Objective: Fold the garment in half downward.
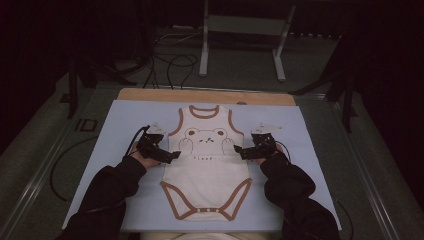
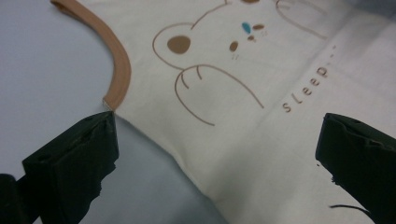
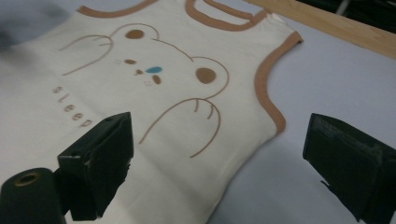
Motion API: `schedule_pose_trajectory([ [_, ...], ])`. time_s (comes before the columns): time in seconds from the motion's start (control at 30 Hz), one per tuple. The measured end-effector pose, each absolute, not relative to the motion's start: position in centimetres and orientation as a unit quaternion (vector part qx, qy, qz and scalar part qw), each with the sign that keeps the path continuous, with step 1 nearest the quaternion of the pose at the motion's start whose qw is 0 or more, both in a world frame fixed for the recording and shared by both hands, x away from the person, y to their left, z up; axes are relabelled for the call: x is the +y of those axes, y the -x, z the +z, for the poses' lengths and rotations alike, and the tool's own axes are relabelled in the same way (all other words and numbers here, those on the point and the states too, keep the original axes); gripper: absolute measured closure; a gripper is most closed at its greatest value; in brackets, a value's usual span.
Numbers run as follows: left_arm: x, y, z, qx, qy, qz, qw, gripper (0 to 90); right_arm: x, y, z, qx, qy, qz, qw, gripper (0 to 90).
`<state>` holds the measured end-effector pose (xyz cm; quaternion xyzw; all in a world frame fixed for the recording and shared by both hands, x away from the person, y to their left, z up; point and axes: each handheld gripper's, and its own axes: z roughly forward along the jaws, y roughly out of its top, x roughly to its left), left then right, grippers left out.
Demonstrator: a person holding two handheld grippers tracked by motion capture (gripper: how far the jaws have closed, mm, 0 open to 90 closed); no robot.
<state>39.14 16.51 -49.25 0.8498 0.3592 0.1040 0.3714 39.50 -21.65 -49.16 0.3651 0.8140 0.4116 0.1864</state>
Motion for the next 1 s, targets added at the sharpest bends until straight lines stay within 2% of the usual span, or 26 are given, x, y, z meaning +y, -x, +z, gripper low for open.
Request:
schedule_pose_trajectory([
  [0.2,16.1,-39.8,-49.8,0.375,-0.854,0.100,0.346,0.0,-21.4,-40.3,-49.9,0.819,-0.379,0.394,0.175,9.6],
  [0.4,16.0,-40.0,-50.0,0.386,-0.851,0.106,0.340,1.1,-21.5,-41.0,-50.4,0.819,-0.393,0.386,0.162,16.4],
  [0.57,16.2,-40.3,-50.3,0.394,-0.851,0.101,0.332,5.4,-21.3,-41.3,-51.1,0.823,-0.406,0.368,0.147,20.0],
  [0.77,16.0,-40.3,-50.9,0.392,-0.857,0.095,0.322,18.1,-21.2,-41.3,-51.5,0.828,-0.408,0.359,0.139,31.4],
  [1.0,16.0,-40.1,-51.1,0.400,-0.857,0.118,0.303,28.5,-21.1,-41.2,-51.8,0.839,-0.402,0.340,0.136,46.8],
])
